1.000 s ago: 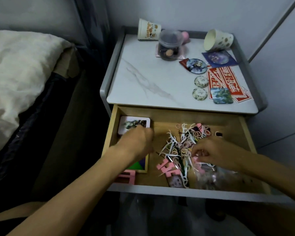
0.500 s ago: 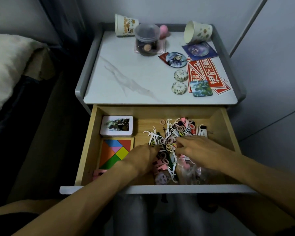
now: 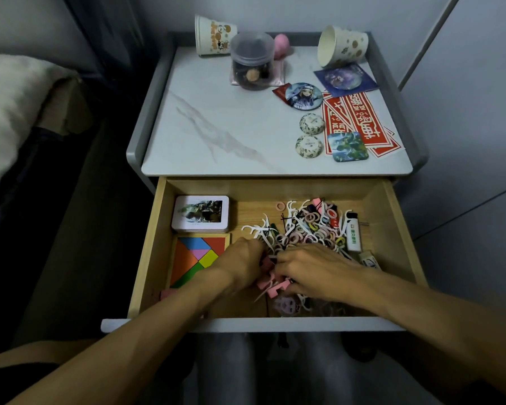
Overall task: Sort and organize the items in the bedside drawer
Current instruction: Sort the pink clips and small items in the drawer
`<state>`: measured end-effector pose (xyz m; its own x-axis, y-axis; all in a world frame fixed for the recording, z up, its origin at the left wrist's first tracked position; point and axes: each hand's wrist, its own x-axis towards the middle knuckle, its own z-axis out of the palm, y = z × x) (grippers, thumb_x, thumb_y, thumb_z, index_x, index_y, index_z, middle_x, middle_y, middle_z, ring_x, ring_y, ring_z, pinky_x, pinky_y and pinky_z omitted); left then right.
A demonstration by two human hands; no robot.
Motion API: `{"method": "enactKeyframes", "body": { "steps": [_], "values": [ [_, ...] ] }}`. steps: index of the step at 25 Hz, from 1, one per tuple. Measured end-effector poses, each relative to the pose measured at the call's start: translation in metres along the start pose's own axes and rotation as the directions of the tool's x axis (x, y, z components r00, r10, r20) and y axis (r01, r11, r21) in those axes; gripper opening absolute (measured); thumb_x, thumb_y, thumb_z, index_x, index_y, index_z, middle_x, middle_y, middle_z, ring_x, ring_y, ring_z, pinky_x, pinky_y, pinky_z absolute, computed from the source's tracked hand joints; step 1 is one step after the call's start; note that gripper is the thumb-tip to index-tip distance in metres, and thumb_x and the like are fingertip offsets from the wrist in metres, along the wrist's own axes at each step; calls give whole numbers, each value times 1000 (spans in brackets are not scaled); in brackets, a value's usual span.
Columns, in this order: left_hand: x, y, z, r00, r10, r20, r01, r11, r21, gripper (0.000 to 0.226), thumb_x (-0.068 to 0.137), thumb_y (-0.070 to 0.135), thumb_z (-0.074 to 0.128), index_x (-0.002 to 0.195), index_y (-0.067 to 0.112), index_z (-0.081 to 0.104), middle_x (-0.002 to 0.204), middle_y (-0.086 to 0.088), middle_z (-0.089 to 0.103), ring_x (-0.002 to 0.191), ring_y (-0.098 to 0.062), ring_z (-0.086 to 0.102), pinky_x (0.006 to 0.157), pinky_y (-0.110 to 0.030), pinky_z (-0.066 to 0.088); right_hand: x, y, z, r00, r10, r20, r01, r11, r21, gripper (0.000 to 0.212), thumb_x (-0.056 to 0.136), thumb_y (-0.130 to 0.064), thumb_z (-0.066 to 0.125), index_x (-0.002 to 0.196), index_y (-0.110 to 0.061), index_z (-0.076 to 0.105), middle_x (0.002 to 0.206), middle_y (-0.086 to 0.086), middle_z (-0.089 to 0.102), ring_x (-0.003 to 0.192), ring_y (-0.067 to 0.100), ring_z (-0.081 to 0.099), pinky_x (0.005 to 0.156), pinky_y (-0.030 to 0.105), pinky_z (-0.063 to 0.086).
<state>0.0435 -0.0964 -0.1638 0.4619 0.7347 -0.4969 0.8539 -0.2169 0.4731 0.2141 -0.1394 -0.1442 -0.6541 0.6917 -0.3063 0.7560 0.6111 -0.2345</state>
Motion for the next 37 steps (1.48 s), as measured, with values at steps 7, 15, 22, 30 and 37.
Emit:
{"method": "enactKeyframes", "body": {
  "steps": [7,15,22,30,37],
  "values": [
    [-22,0,-38,993,-106,-56,76,918,-389,21,94,11,62,114,17,62,97,-3,67,68,-20,69,63,-31,59,-2,4,-12,989,135,51,-143,966,213,22,92,-26,65,113,-21,59,103,-8,57,78,-2,55,73,16,51],
    [-46,-5,-62,987,-163,6,107,614,-782,16,99,6,52,113,8,58,76,-10,68,62,-26,67,54,-30,53,19,-4,3,994,103,29,-107,959,264,28,92,-25,65,120,-26,64,104,-10,47,92,6,54,80,28,54],
    [-50,-9,-70,975,-219,-24,91,499,-862,12,96,9,57,108,8,57,85,-13,71,67,-30,69,52,-28,51,23,-3,3,996,87,34,-93,967,238,29,90,-38,64,112,-21,68,99,-11,54,89,2,56,83,19,49],
    [-47,-6,-65,974,-206,-97,24,515,-857,11,96,8,57,104,8,65,88,-8,70,72,-13,65,60,-22,49,9,-2,-40,940,329,-97,-266,878,399,10,100,-24,51,102,-17,58,83,-10,57,72,0,56,60,15,40],
    [-53,8,-66,994,12,-108,-97,551,-829,21,93,-3,58,109,4,68,93,-20,67,74,-20,65,66,-21,57,-4,-21,-74,925,291,-245,-214,930,298,9,101,-23,48,98,-27,55,86,-9,54,76,8,51,60,19,32]
  ]
}}
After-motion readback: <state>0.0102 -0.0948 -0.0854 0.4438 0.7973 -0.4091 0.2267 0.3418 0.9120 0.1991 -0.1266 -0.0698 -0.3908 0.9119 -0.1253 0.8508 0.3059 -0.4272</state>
